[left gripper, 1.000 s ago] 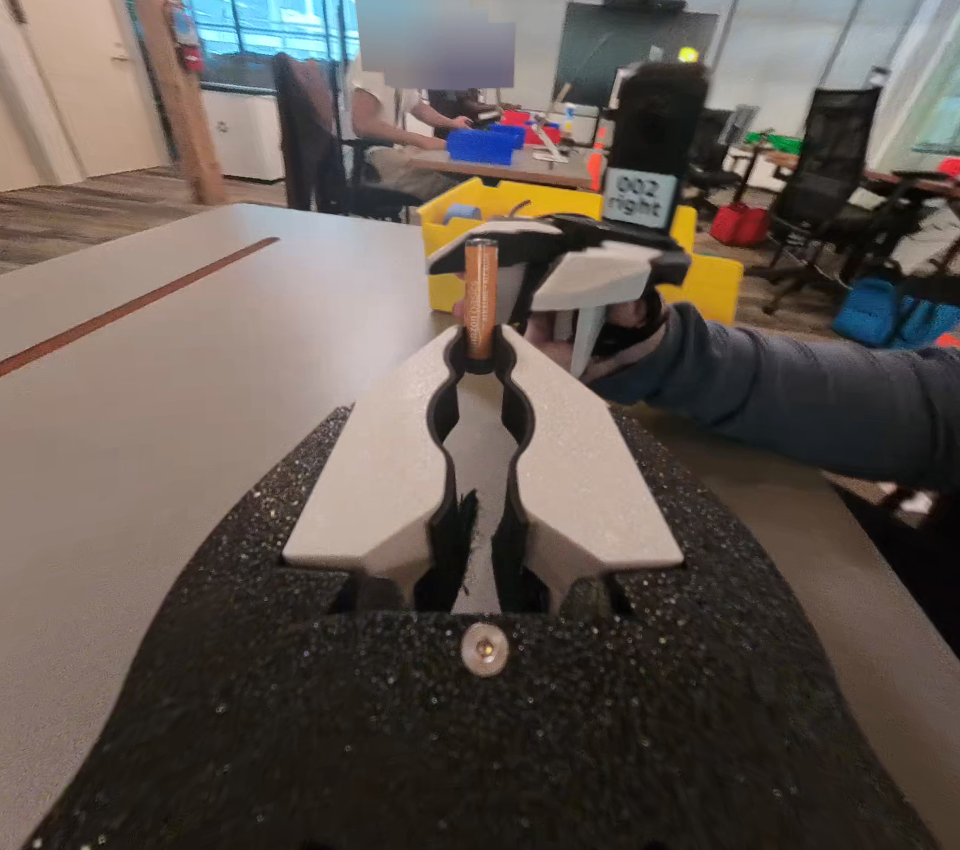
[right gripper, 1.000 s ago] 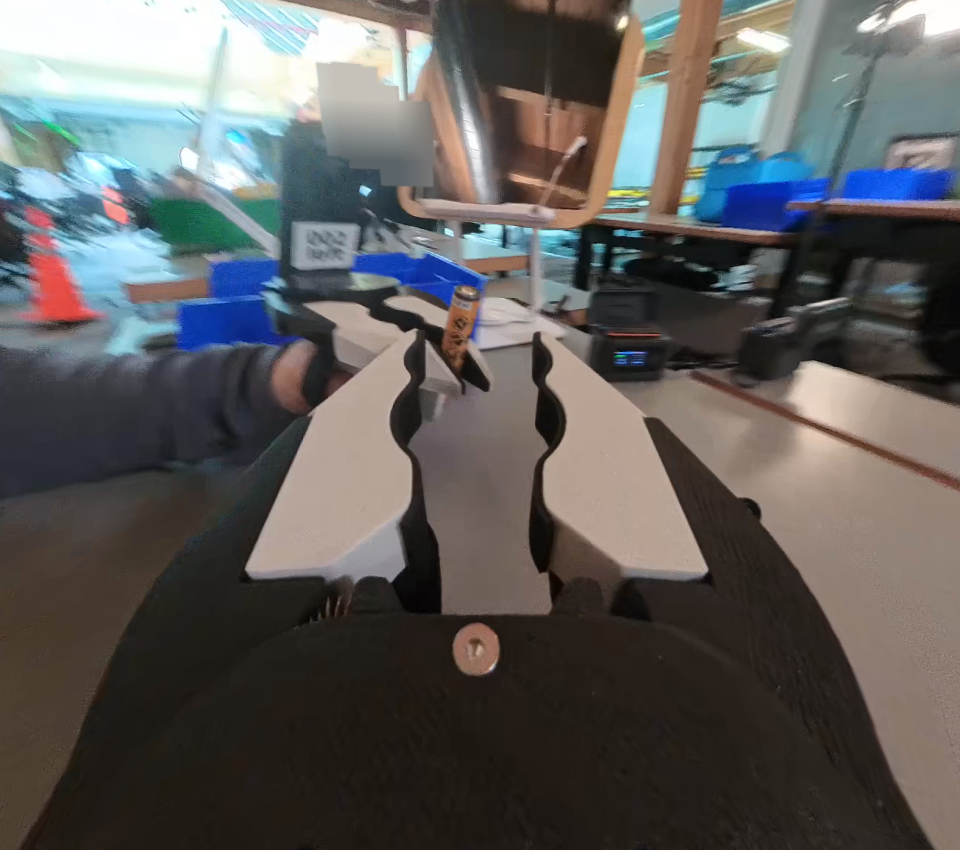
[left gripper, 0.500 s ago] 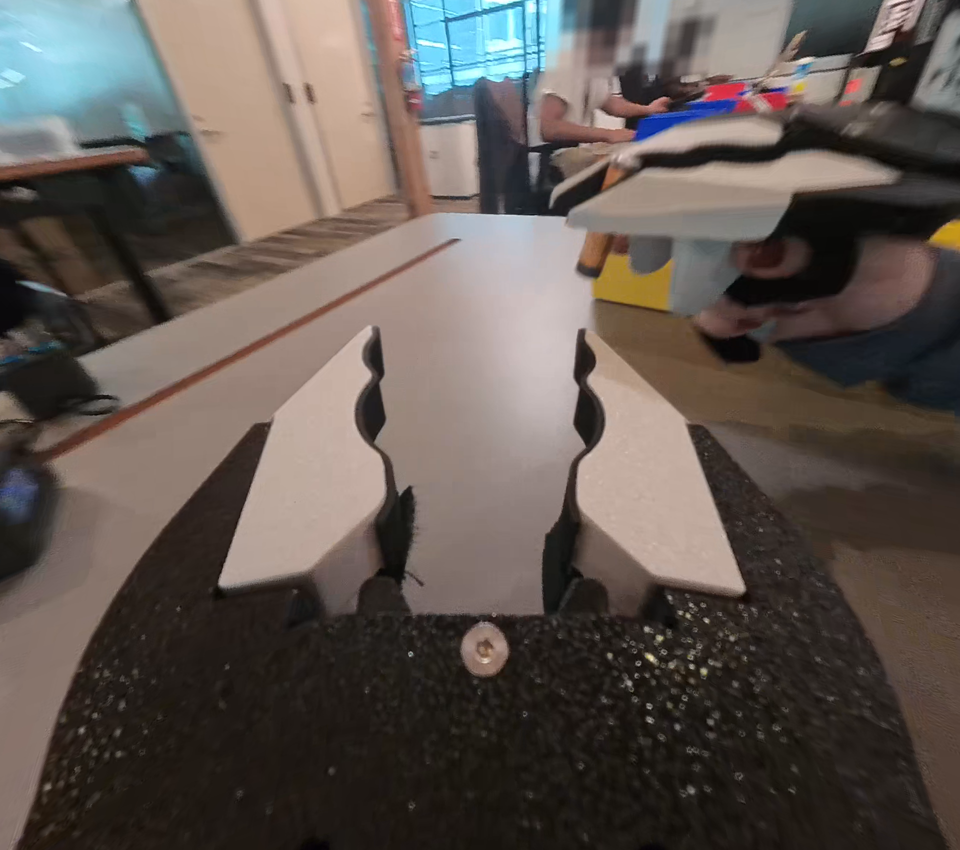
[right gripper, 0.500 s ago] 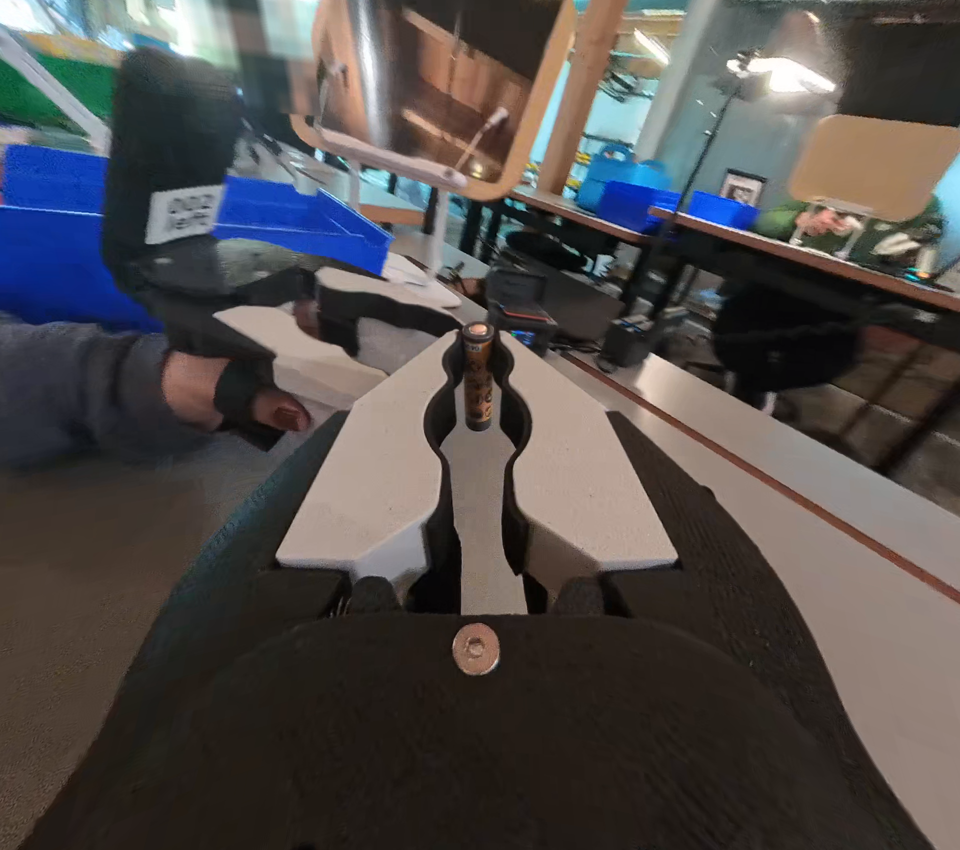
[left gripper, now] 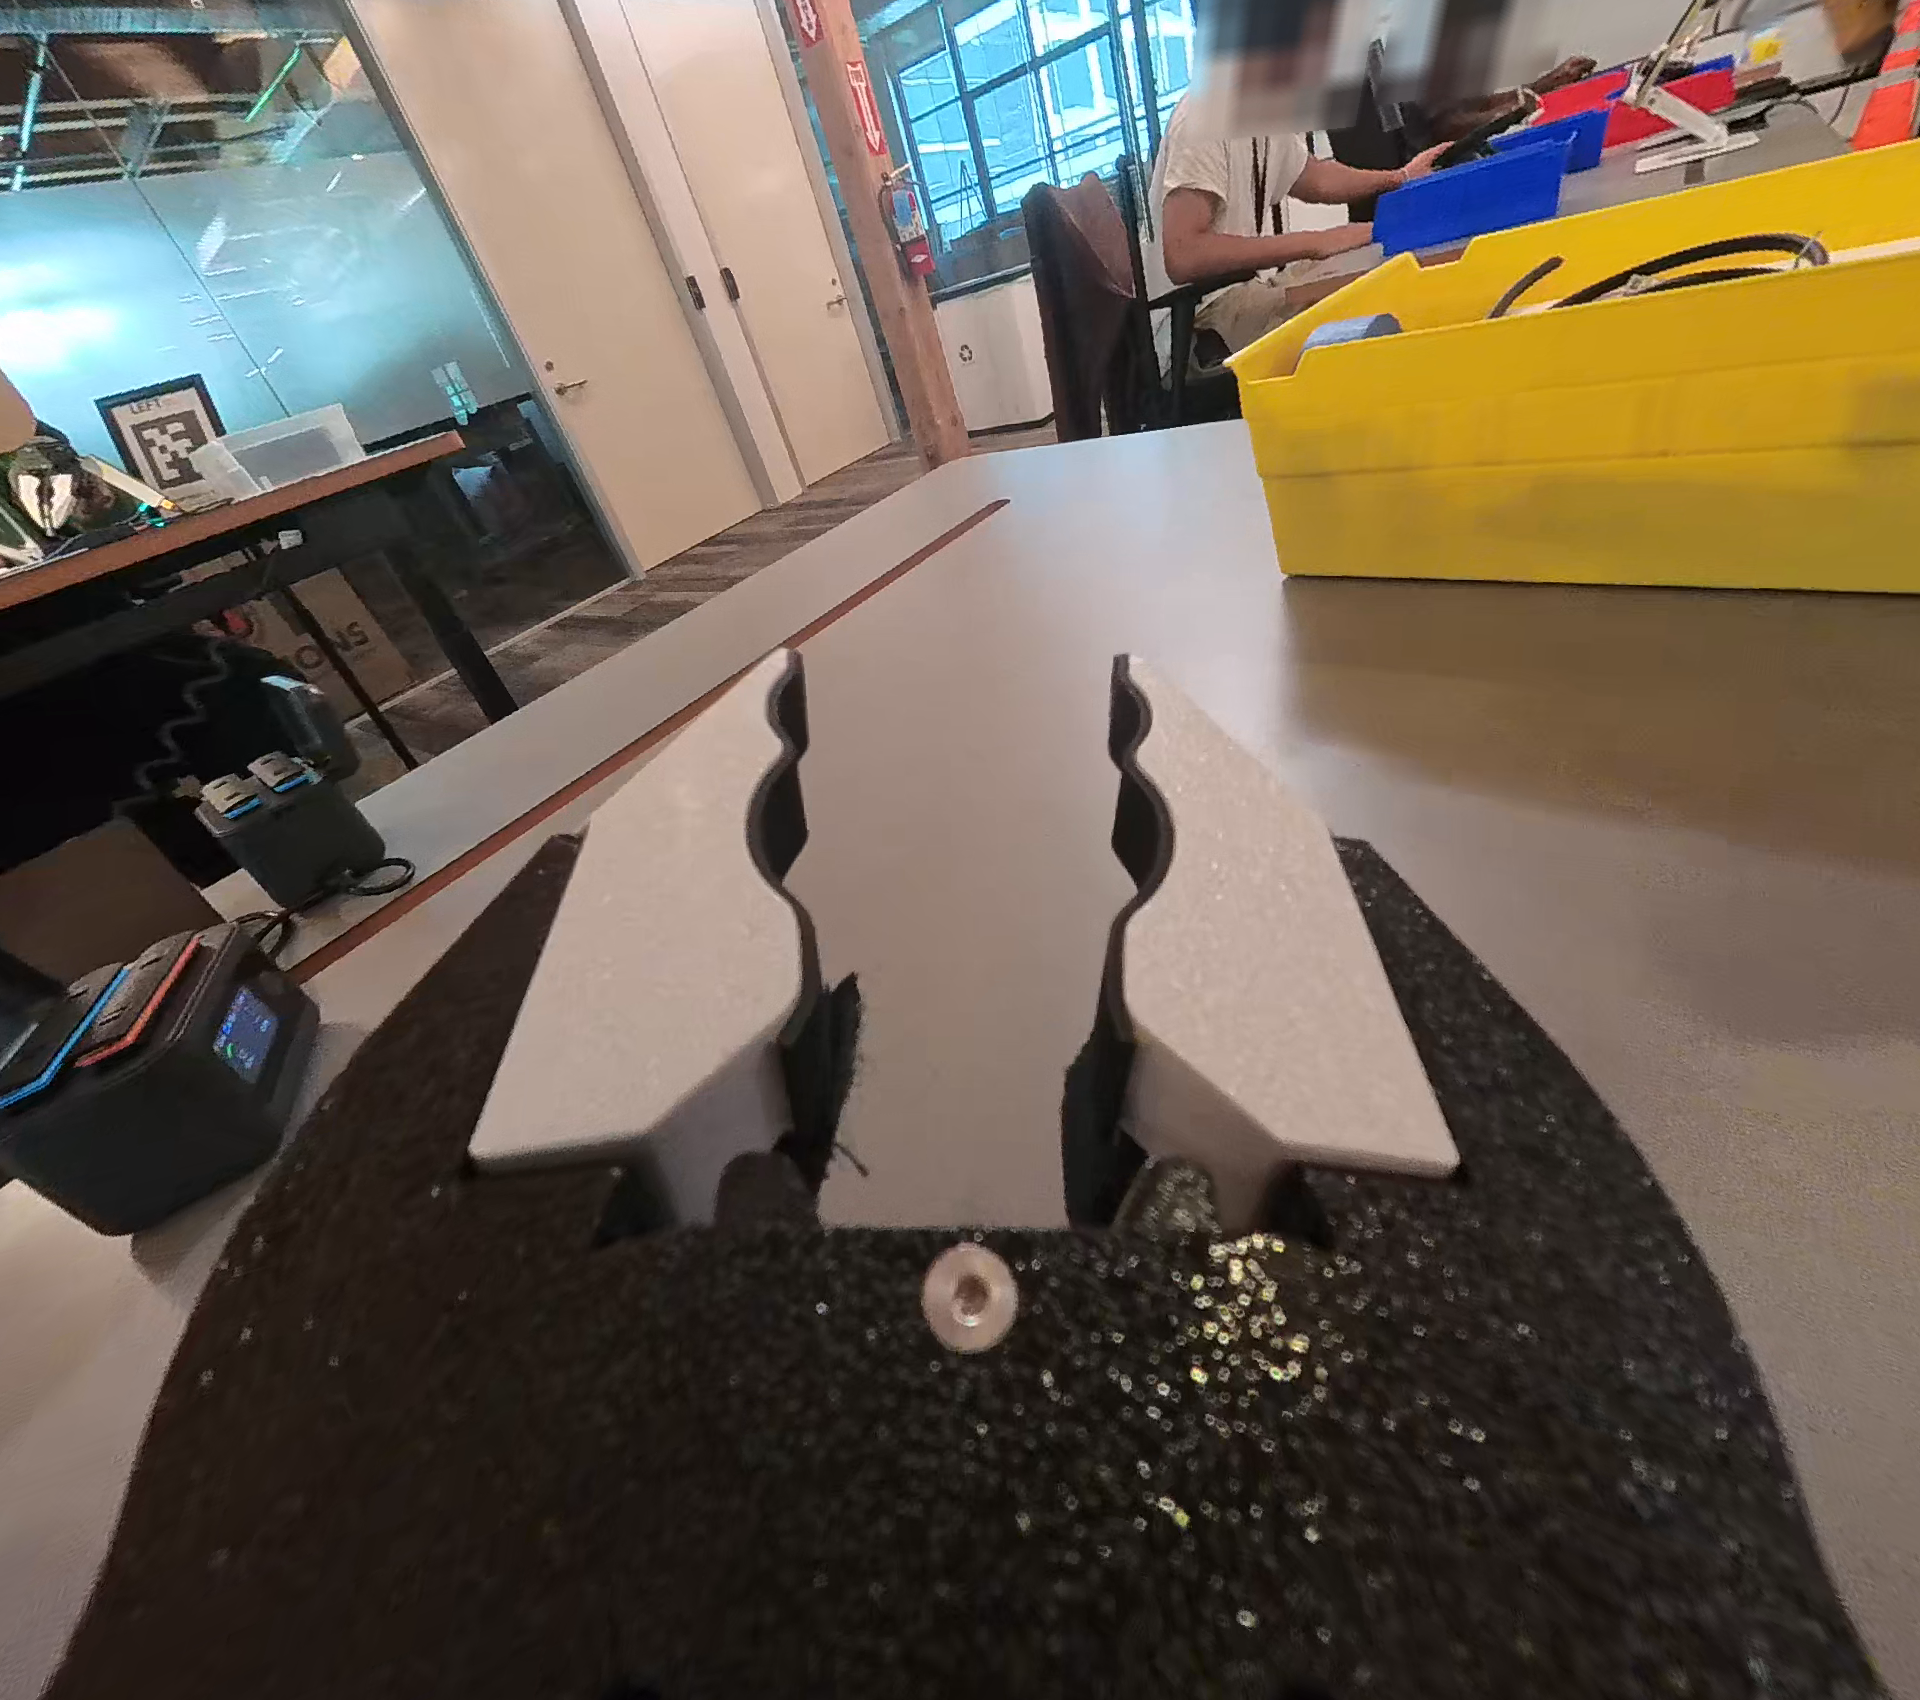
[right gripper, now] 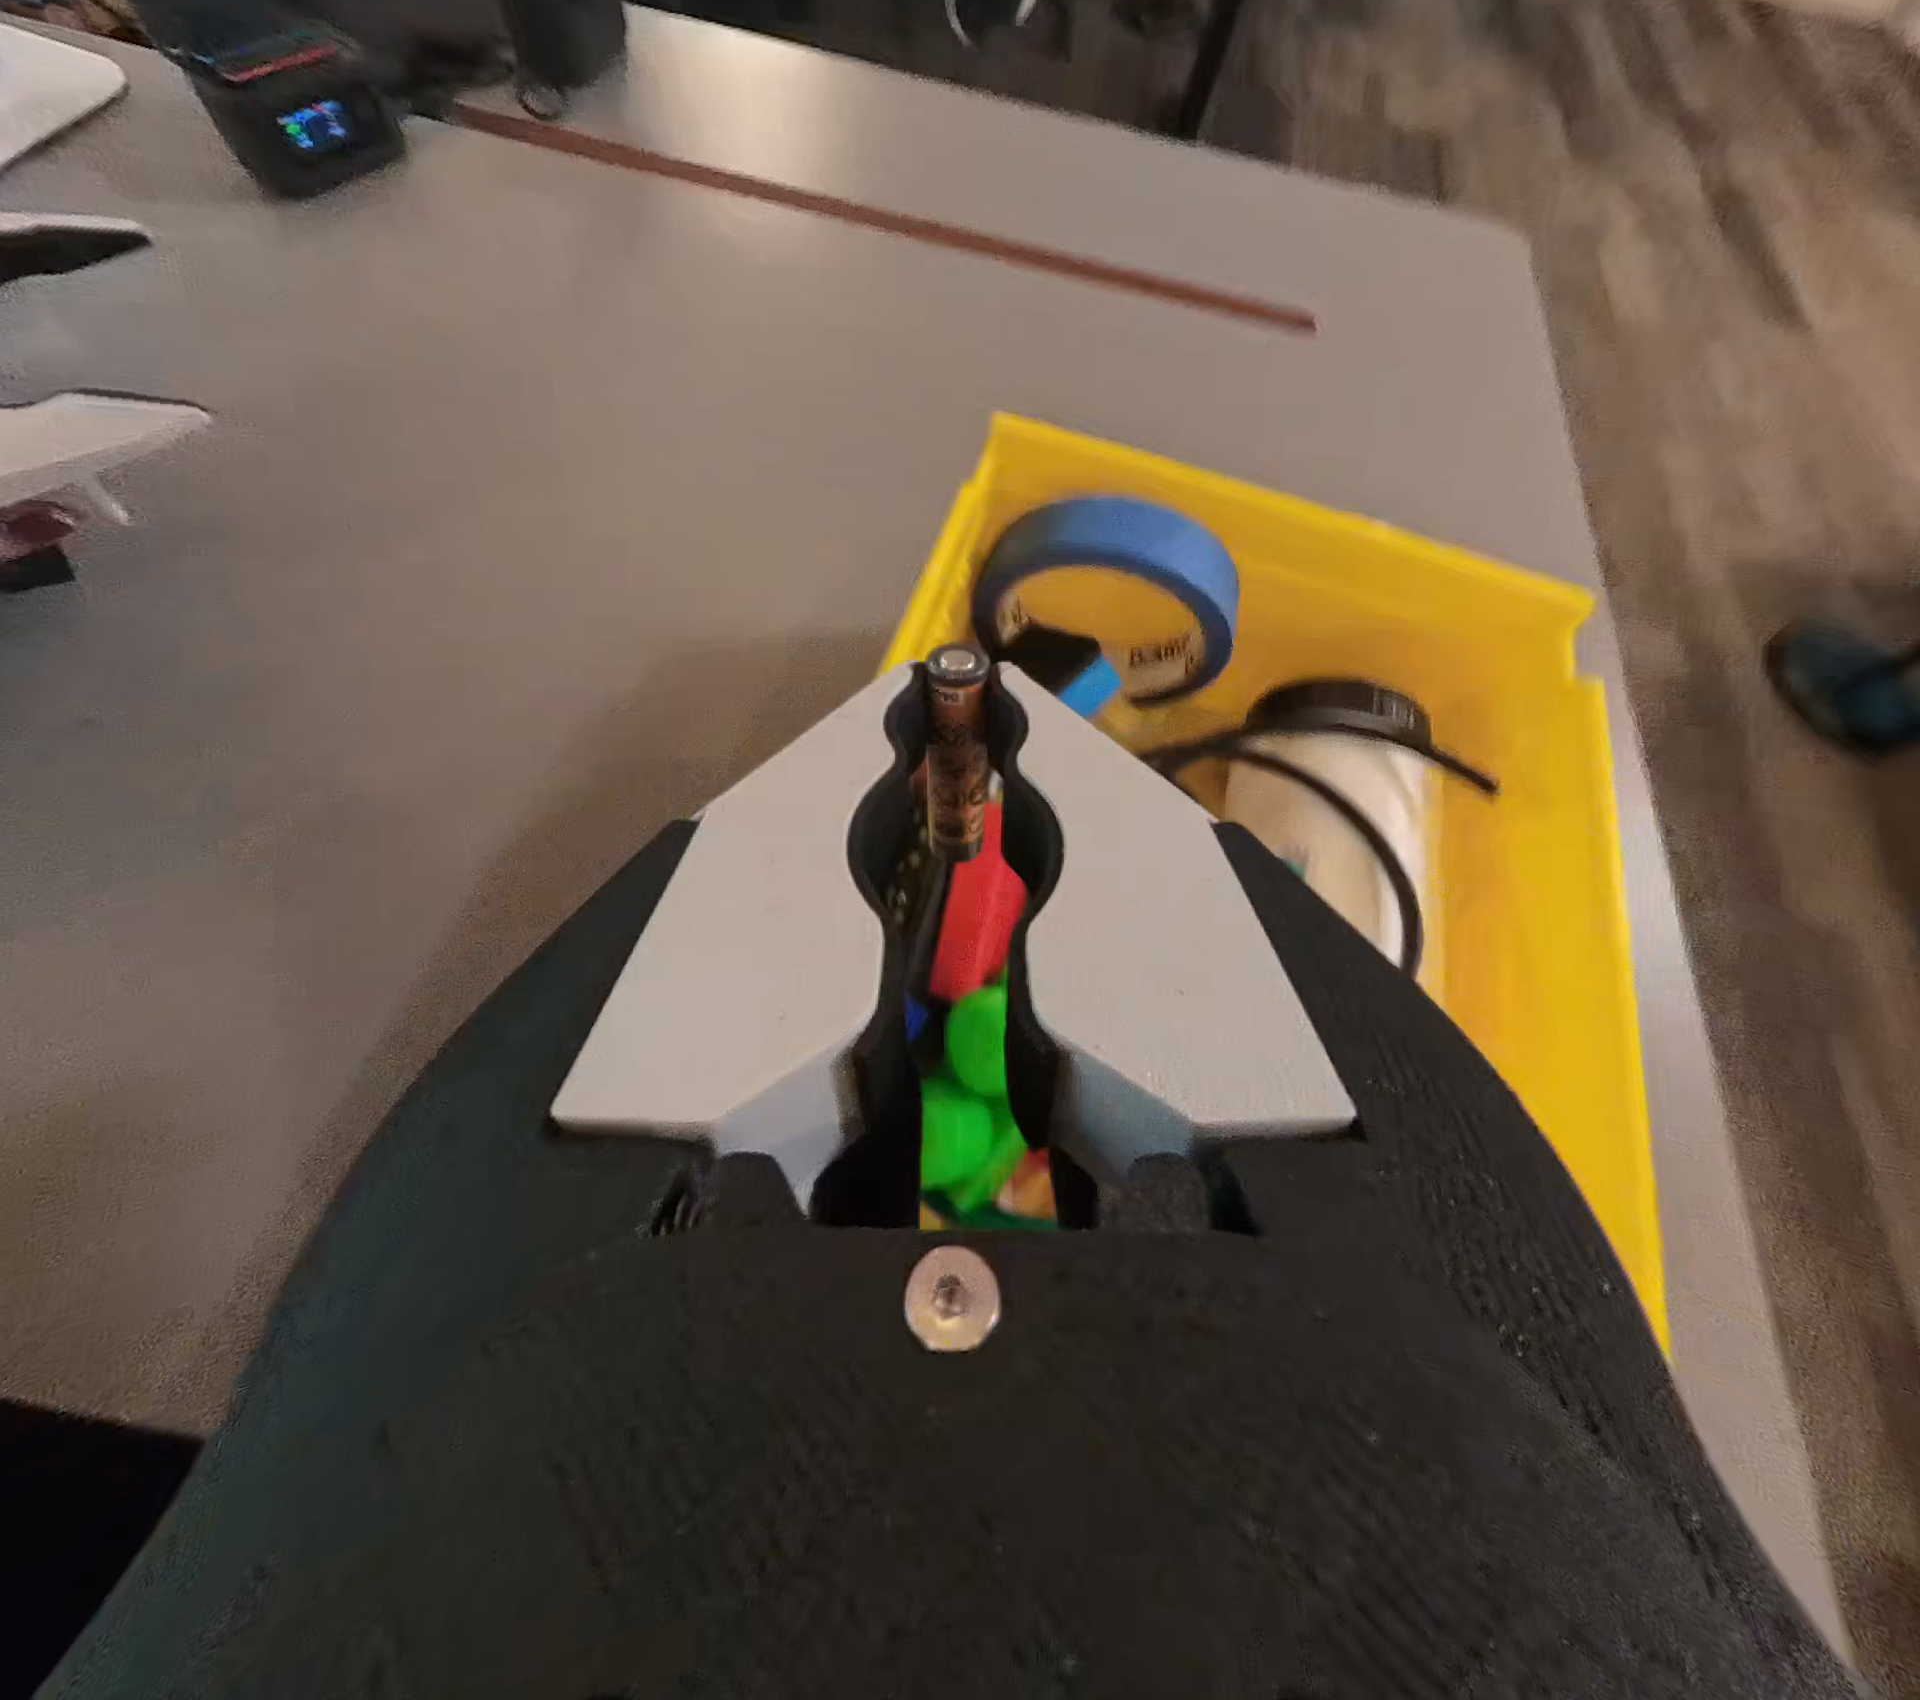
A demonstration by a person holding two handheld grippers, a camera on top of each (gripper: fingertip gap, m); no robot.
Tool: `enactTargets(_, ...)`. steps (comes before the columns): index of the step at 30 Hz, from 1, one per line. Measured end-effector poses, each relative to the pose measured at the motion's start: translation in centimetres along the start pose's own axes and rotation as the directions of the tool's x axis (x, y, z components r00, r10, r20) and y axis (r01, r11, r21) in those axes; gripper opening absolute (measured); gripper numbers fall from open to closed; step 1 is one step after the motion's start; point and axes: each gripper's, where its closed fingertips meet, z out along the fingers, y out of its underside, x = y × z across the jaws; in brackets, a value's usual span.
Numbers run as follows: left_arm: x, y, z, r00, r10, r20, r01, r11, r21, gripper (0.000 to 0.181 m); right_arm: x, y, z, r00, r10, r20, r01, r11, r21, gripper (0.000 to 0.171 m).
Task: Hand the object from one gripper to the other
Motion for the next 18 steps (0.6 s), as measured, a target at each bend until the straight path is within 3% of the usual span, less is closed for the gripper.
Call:
enactTargets(4,0.1,0.1,0.0,1.000,-0.004,-0.006,0.004,1.000,-0.005,0.055,2.6,3.3,0.9,0.993,0.113,-0.028,-0.115,0.988,-0.105,0.009)
enactTargets(9,0.1,0.4,0.1,1.000,-0.011,-0.004,0.011,1.000,-0.019,0.056,2.5,1.9,1.1,0.991,0.124,-0.044,-0.126,0.991,-0.054,0.038)
enactTargets(14,0.1,0.4,0.2,1.000,-0.007,-0.004,0.007,1.000,-0.023,0.056,-3.4,-6.3,1.7,1.000,-0.023,0.010,0.019,0.955,0.297,0.045)
enactTargets(18,0.2,0.4,0.2,1.000,0.000,-0.004,0.000,1.000,-0.024,0.055,-10.1,-11.1,5.0,0.996,-0.085,-0.007,0.071,0.772,0.632,0.047)
